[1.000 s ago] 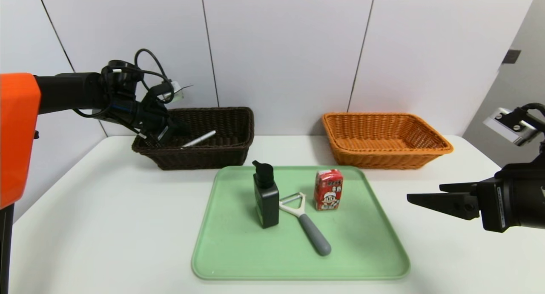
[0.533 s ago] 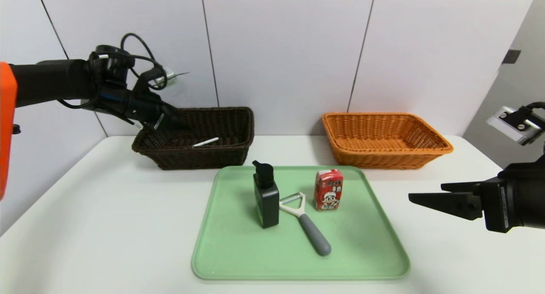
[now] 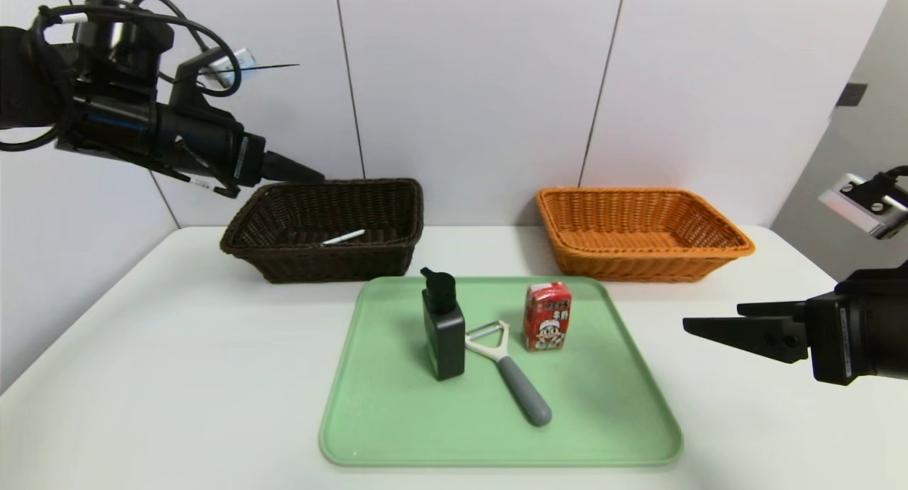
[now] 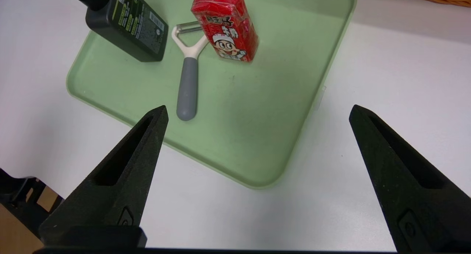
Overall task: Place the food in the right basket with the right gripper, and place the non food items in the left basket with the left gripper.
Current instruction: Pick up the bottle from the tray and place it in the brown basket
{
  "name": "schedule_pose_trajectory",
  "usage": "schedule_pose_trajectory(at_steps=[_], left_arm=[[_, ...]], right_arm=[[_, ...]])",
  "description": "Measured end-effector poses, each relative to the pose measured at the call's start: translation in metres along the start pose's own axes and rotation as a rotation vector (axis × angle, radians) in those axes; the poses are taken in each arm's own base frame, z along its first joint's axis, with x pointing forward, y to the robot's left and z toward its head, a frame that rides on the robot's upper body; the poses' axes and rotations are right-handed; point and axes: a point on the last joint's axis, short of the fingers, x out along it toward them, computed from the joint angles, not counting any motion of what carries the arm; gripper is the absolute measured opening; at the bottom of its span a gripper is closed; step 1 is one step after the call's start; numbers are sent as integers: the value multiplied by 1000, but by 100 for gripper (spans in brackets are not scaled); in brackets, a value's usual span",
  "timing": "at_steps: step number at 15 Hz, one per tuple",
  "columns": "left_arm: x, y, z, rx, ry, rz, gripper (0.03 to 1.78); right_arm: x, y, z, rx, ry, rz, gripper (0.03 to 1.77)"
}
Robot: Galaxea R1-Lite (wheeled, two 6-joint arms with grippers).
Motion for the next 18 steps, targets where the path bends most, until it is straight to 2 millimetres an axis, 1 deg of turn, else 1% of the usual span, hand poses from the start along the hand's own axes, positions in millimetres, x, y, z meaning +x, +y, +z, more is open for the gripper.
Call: schedule_pose_trajectory(at_steps=[5, 9, 11, 13, 16, 18], left_arm=[[-34, -84, -33, -67, 79, -113, 161], [-44, -141, -62, -137, 168, -106, 165], [-43, -165, -75, -150, 186, -82, 166], [-37, -186, -86, -165, 185, -31, 167], [-21, -211, -97, -213, 139, 58, 167], [-7, -222, -104, -206, 127, 141, 168]], right_arm=[[1, -1, -2, 3, 8, -3, 170], [1, -1, -3, 9, 10, -4, 170], [2, -1, -4, 11, 15, -6, 170], [2, -2, -6, 16, 21, -8, 170], [3, -2, -7, 19, 23, -10, 170], [3, -3, -7, 20, 25, -11, 170]])
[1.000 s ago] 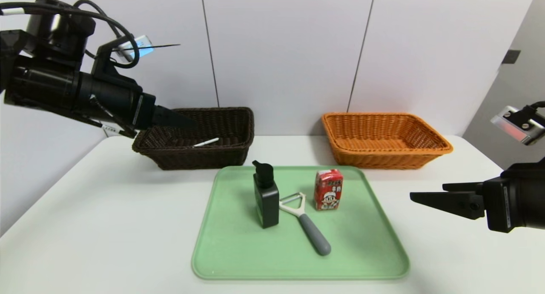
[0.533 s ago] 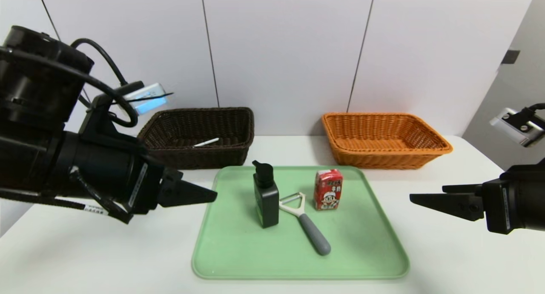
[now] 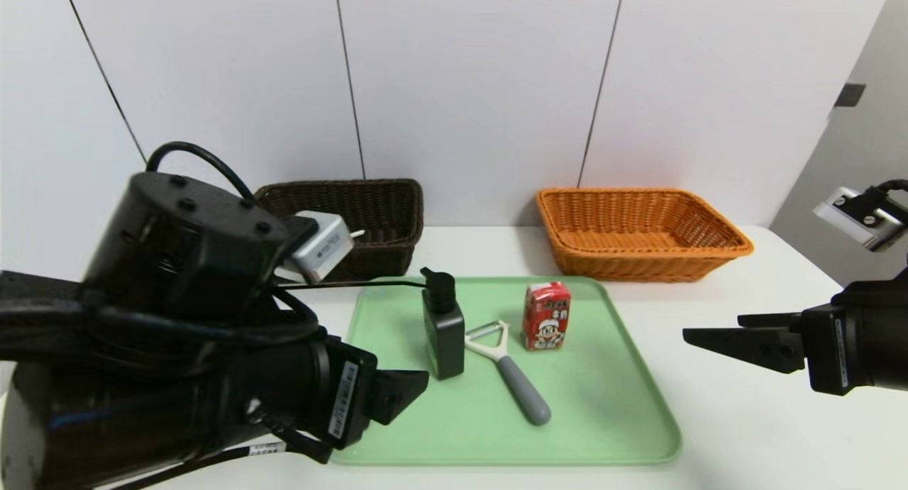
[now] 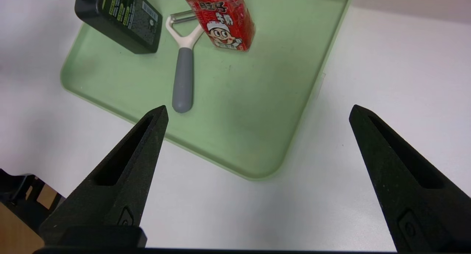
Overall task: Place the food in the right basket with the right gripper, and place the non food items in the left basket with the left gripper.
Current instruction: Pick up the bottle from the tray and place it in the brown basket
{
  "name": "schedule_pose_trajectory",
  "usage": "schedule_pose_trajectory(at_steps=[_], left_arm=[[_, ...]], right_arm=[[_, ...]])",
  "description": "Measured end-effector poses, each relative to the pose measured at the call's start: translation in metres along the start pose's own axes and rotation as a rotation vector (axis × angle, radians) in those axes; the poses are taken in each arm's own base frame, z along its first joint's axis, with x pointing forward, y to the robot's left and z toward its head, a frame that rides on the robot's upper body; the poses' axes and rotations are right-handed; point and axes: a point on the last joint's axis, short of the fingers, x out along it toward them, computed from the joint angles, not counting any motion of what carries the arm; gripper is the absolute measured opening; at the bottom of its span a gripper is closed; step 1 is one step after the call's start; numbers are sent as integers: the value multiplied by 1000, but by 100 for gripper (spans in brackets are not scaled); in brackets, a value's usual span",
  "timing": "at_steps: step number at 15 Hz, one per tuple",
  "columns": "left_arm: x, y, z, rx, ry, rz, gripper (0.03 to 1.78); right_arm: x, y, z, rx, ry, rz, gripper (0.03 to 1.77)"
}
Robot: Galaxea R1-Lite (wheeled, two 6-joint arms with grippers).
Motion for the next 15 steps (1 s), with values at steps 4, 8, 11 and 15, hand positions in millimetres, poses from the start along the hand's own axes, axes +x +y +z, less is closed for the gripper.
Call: schedule_pose_trajectory(at_steps=[4, 8, 11, 15], left_arm=[[27, -29, -15, -41, -24, 74, 169], [52, -55, -36, 0, -44, 169, 169], [68, -68, -41, -2, -80, 155, 169], [87, -80, -48, 7, -139, 215, 169]], right_arm=[[1, -1, 0, 2, 5, -1, 170], [2, -1, -1, 3, 9, -1, 170], [2, -1, -1, 1, 9, -3, 170], [2, -1, 0, -4, 6, -1, 170]])
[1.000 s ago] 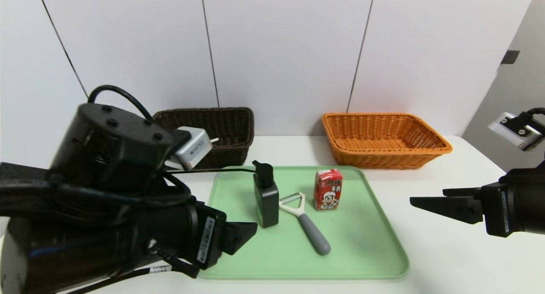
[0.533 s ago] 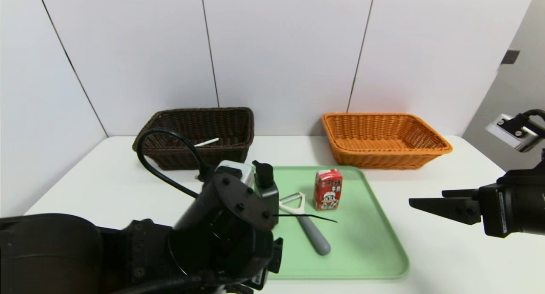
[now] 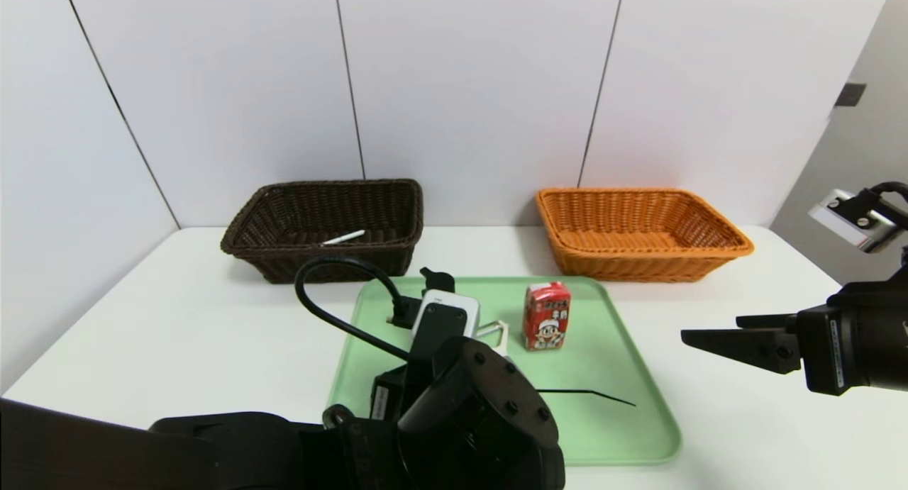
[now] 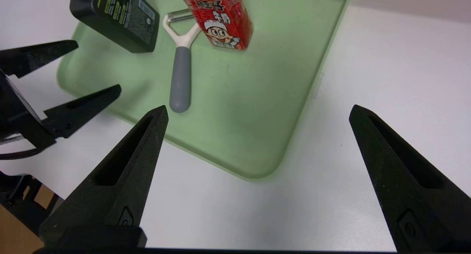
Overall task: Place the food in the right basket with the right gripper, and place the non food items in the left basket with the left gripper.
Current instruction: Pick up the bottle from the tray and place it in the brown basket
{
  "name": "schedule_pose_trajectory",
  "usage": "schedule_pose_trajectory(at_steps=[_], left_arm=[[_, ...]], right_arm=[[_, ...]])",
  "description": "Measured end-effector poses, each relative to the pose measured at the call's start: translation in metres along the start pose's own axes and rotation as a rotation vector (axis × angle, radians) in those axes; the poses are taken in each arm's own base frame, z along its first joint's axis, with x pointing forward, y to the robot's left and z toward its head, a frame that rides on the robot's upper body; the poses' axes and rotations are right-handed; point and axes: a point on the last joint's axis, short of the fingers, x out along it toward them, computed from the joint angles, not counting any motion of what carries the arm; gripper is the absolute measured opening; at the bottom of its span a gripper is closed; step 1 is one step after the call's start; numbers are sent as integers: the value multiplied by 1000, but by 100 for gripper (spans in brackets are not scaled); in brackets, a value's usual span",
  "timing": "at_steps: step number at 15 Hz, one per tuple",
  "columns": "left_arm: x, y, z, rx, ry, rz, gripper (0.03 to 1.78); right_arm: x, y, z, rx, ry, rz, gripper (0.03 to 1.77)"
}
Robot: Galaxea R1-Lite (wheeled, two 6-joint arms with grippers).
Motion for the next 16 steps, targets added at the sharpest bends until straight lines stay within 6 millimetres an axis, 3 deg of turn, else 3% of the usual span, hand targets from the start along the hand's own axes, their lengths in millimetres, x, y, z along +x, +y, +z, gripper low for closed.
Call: schedule_pose_trajectory(at_steps=[10, 16], left_arm=[[34, -20, -9, -17, -83, 113, 169], [55, -7, 5, -67, -102, 180, 169]], right_arm=[[-2, 1, 1, -5, -8, 2, 170], [-2, 2, 1, -9, -8, 8, 170]])
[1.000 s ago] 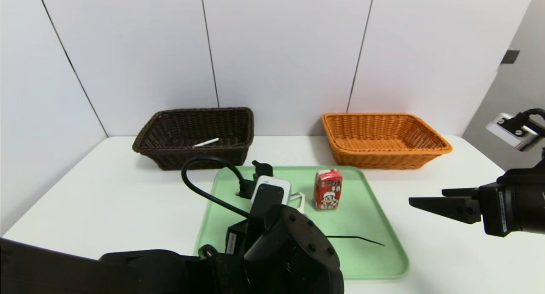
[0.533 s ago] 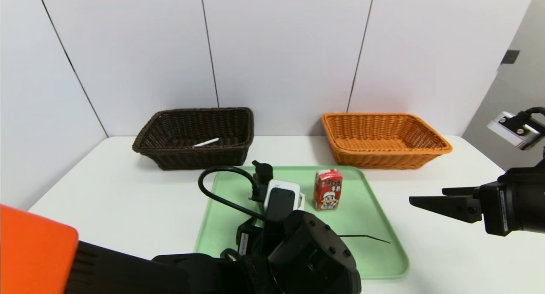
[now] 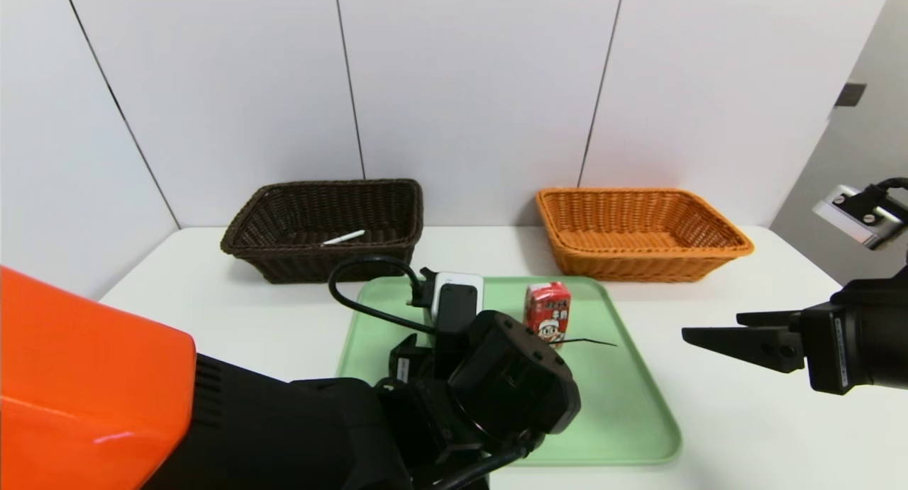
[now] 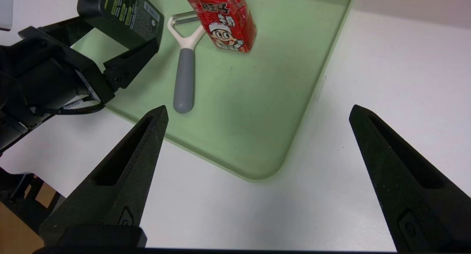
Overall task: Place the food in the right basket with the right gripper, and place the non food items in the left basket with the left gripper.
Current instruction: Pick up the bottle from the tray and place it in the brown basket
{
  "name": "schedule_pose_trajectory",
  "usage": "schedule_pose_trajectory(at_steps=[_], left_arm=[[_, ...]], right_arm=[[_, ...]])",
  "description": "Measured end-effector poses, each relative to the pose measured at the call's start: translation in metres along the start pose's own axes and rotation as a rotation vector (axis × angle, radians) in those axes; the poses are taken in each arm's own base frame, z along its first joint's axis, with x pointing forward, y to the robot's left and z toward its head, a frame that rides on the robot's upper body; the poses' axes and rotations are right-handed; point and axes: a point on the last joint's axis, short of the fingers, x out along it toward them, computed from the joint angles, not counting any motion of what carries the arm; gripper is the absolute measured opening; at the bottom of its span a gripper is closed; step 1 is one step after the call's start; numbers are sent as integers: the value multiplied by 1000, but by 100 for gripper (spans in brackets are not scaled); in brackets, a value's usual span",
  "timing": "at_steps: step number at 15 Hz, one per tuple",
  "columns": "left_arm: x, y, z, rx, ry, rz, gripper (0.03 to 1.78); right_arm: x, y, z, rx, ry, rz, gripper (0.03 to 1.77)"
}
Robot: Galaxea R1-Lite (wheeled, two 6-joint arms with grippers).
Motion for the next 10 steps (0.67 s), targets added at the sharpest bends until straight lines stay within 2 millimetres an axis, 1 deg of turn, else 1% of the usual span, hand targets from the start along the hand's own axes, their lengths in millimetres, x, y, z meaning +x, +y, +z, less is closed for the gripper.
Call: schedule_pose_trajectory(at_steps=[3, 6, 10], left_arm=[[12, 5, 6, -22, -7, 31, 169], [16, 5, 10, -29, -14, 36, 169], [18, 4, 10, -23, -13, 41, 169]], right_arm=[[0, 0, -1, -1, 2, 2, 170], [0, 0, -1, -1, 3, 2, 170], [0, 0, -1, -1, 2, 2, 170]])
